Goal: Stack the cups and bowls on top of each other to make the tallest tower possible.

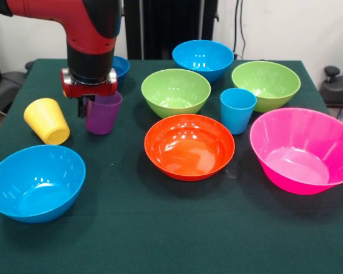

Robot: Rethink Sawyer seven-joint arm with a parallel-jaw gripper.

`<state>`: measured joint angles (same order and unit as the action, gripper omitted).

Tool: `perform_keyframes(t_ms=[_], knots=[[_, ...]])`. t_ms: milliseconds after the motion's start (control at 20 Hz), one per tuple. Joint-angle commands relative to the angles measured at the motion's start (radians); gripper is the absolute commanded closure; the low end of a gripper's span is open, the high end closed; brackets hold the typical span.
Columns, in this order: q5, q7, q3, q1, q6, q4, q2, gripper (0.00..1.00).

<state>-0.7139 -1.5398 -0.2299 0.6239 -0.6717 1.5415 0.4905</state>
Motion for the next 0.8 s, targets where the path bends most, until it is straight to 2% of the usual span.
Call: perform_keyframes(t_ms=[50,800], knots=[[0.008,0.222,-0.094,-0.002,-0.151,-0.056,-0.002,1.0],[0.017,0.226,-0.117,-0.004,-0.263,-0.091,0.015,1.0]])
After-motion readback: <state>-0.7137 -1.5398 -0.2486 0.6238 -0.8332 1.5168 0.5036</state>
